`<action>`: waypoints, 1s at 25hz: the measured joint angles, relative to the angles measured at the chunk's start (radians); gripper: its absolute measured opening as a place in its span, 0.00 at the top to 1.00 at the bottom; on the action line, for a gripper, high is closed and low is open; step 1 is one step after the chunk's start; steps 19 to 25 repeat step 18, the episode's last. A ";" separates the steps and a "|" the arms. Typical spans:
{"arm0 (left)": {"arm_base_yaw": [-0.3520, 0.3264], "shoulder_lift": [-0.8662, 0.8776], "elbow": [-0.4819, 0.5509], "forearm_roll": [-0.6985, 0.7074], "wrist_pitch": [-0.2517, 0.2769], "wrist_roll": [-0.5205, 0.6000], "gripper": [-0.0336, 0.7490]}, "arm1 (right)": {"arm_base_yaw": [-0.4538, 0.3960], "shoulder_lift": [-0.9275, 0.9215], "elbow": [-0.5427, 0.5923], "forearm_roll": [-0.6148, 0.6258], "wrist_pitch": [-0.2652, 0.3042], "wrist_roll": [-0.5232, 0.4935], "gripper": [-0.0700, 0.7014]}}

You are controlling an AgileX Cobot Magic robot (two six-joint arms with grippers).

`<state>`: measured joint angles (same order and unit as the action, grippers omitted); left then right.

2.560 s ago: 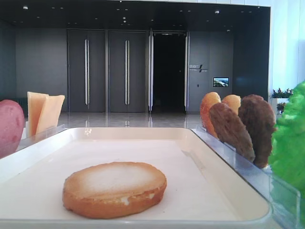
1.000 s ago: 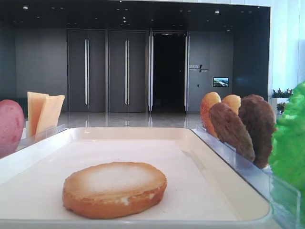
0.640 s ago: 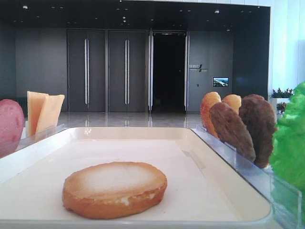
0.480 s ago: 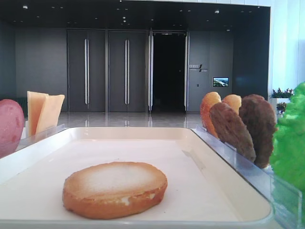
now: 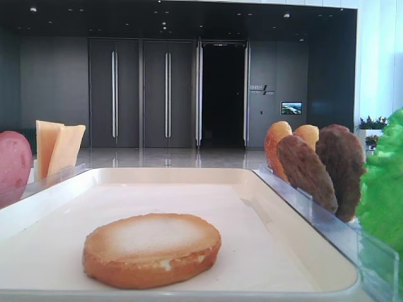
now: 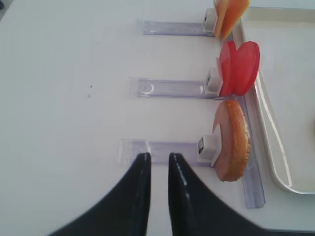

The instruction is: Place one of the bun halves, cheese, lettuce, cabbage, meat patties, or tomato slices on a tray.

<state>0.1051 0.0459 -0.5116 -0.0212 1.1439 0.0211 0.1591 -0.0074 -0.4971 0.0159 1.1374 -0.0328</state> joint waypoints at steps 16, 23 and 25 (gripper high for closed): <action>0.000 -0.061 0.038 -0.023 -0.032 0.009 0.83 | 0.000 0.000 0.000 0.000 0.000 0.000 0.45; 0.000 -0.061 0.038 -0.023 -0.032 0.011 0.83 | 0.000 0.000 0.000 0.000 0.000 0.000 0.45; 0.000 -0.061 0.038 -0.023 -0.032 0.011 0.83 | 0.000 0.000 0.000 0.000 0.000 0.000 0.45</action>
